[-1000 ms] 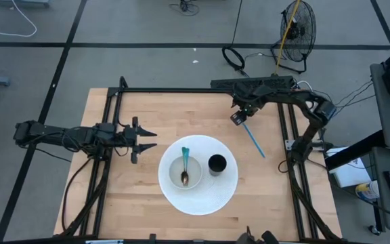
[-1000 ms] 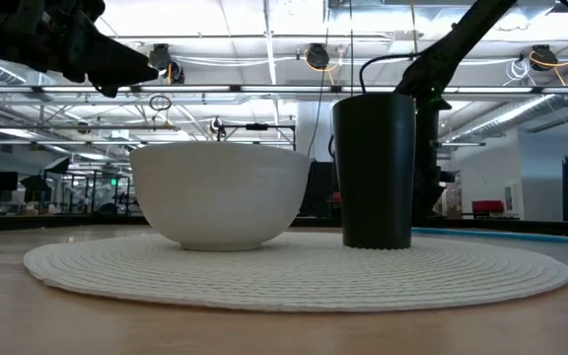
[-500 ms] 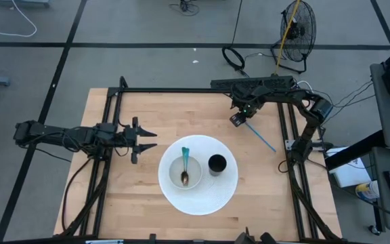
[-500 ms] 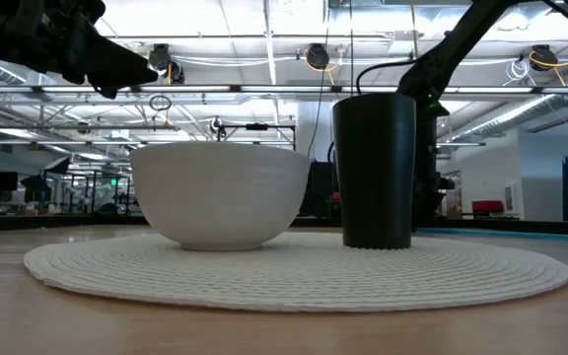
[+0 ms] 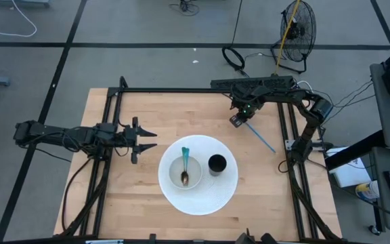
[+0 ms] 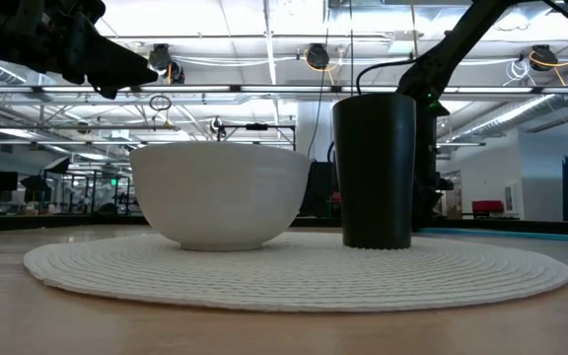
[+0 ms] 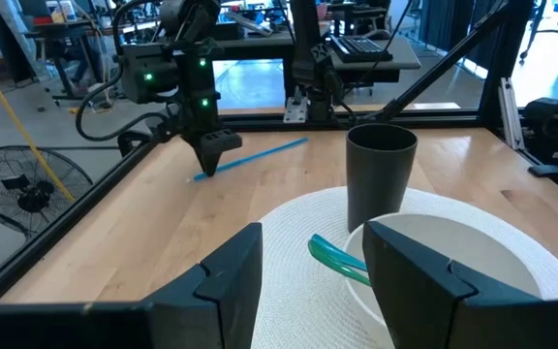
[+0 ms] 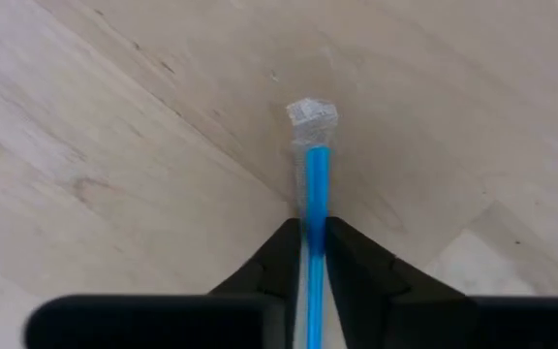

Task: Pick & Place Utensil
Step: Put the blue straw into the black cup, then return to Home Position

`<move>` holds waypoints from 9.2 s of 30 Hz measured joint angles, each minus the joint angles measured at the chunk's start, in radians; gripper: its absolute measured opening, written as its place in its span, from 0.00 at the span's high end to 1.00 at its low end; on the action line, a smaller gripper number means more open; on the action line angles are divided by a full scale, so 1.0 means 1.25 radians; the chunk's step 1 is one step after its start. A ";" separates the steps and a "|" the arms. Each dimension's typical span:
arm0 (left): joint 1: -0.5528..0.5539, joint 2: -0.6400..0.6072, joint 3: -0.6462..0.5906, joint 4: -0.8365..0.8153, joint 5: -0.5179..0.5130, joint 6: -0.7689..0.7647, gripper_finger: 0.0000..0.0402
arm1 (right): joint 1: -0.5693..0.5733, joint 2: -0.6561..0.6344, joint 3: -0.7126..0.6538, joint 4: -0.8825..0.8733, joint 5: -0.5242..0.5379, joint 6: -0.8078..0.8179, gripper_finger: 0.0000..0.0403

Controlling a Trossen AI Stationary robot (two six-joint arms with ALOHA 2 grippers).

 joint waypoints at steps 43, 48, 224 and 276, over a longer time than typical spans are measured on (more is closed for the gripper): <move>0.000 0.000 0.000 0.002 -0.020 -0.012 0.54 | 0.172 -0.447 -0.003 0.146 -0.031 -0.072 1.00; 0.000 0.000 0.000 0.002 -0.020 -0.015 0.54 | 0.234 -0.502 -0.002 0.218 -0.043 -0.072 1.00; 0.001 0.000 0.000 0.044 -0.062 -0.029 0.54 | 0.612 -0.485 -0.521 1.248 0.061 -0.149 0.34; 0.163 0.000 0.000 0.046 0.065 0.070 0.54 | 0.627 -1.123 -0.640 0.545 0.285 -0.182 0.35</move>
